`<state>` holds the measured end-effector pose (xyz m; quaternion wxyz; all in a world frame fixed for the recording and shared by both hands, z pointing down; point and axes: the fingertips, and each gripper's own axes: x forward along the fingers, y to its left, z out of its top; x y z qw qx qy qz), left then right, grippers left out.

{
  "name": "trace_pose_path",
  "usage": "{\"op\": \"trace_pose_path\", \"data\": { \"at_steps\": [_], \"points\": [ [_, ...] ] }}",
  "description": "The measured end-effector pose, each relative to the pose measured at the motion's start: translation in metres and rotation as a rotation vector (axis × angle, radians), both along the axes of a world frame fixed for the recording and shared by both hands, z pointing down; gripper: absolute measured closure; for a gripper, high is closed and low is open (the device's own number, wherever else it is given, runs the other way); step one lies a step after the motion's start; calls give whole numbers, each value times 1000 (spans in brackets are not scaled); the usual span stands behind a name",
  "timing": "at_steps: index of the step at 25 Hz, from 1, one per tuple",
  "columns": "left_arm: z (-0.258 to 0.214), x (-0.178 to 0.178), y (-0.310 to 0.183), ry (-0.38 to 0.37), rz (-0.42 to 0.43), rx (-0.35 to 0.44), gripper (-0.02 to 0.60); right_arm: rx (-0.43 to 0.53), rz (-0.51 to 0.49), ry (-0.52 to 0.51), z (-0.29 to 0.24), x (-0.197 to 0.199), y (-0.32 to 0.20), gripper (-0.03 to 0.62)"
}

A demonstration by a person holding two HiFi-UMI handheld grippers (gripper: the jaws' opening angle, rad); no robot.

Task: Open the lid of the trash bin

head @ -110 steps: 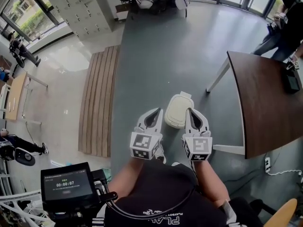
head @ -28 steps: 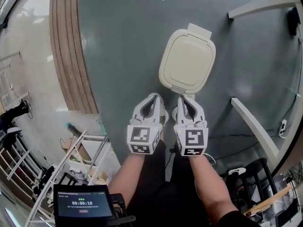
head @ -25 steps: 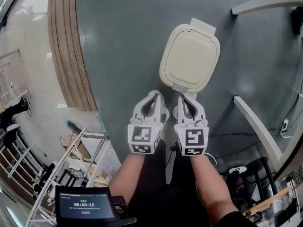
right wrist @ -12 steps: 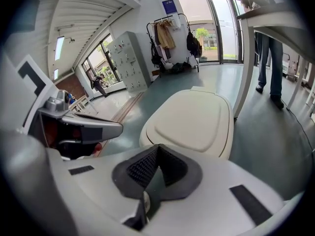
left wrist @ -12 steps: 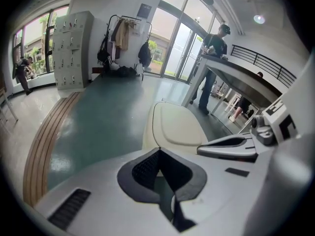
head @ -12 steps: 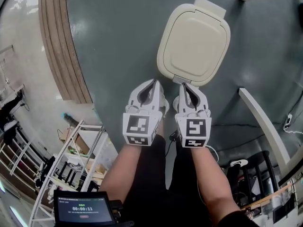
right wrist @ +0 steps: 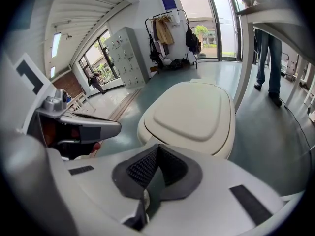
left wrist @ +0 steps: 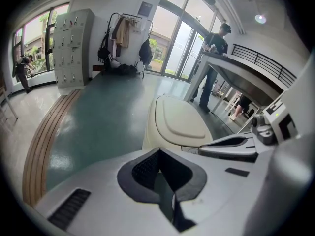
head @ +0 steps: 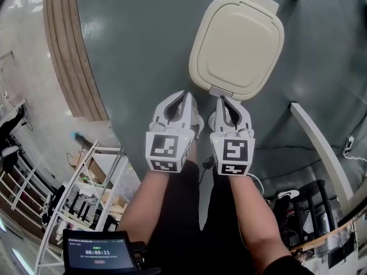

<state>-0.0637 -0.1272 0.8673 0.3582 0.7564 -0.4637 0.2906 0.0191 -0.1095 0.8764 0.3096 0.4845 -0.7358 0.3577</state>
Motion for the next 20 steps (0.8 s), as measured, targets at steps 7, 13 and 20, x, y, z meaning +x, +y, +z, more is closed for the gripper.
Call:
{"op": "trace_pose_path", "data": {
  "at_steps": [7, 13, 20],
  "points": [
    [4, -3, 11, -5, 3, -25, 583, -7, -20, 18, 3, -3, 2, 592],
    [2, -3, 9, 8, -5, -26, 583, 5, -32, 41, 1, -6, 1, 592],
    [5, -3, 14, -3, 3, -36, 583, 26, -42, 49, 0, -9, 1, 592]
  ]
}}
